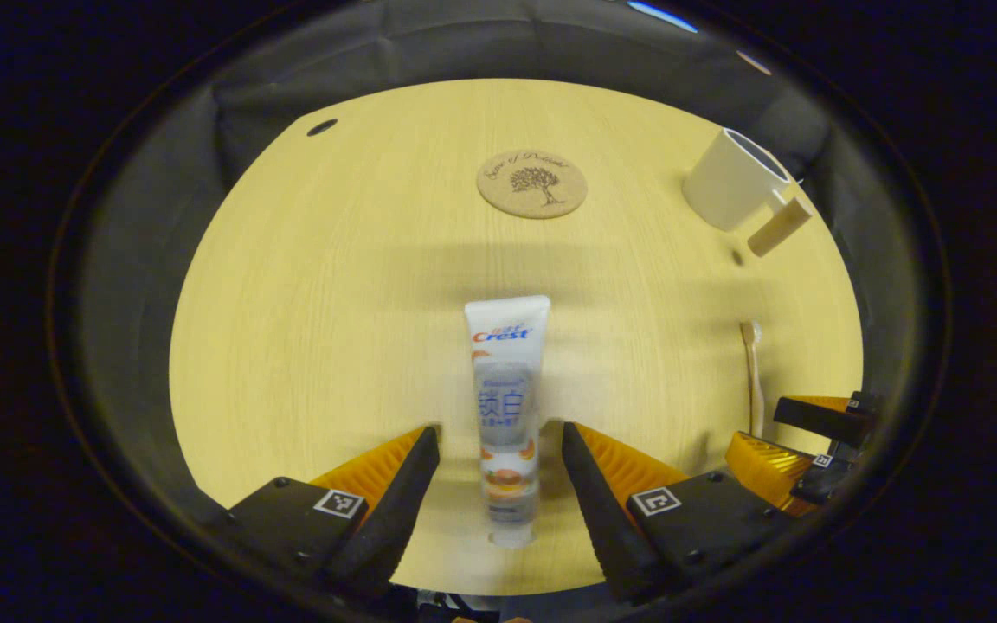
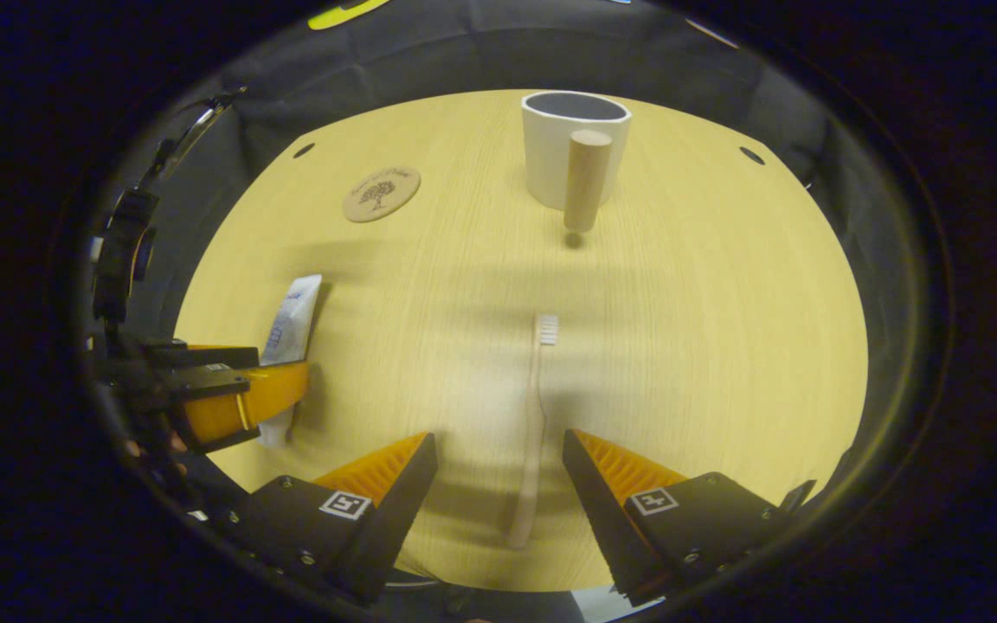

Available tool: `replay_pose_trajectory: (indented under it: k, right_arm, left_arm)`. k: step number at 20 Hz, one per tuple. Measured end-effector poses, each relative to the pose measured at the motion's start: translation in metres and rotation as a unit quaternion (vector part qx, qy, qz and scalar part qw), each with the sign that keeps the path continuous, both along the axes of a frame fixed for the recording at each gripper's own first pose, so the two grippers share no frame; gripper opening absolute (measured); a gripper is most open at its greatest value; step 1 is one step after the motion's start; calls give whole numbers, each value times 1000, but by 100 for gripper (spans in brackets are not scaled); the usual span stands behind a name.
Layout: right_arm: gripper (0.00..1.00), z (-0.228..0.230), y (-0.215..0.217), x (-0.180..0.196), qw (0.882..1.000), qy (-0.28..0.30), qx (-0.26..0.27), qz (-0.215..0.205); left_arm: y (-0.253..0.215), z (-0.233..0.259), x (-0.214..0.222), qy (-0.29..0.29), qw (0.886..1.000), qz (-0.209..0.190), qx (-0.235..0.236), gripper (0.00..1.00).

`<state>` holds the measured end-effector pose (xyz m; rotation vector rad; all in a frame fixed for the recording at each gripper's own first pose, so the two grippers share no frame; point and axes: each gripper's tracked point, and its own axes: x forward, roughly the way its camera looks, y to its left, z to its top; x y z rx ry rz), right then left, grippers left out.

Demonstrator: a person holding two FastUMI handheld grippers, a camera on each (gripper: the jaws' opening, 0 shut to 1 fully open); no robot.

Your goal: Put the toothbrush and toothpaste on the desktop into the cup, then pick up the cup and place it on the coaster on the desktop.

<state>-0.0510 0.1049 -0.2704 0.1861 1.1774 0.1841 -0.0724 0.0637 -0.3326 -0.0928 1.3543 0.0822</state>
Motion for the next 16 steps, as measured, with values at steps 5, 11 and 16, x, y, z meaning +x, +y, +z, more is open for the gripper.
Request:
replay_pose_trajectory:
  k: [5, 11, 16]
  right_arm:
    - [92, -9, -1, -2, 1000, 22, -13, -1]
    - [77, -13, -2, -2, 999, 39, -19, -2]
    - [56, -15, -8, -3, 998, 47, -35, -6]
  left_arm:
    - [-4, -7, -2, 15, 1000, -9, -3, 96]
    - [-2, -6, 0, 23, 1000, -20, 0, 80]
    - [-3, -6, 2, 27, 999, -19, 1, 58]
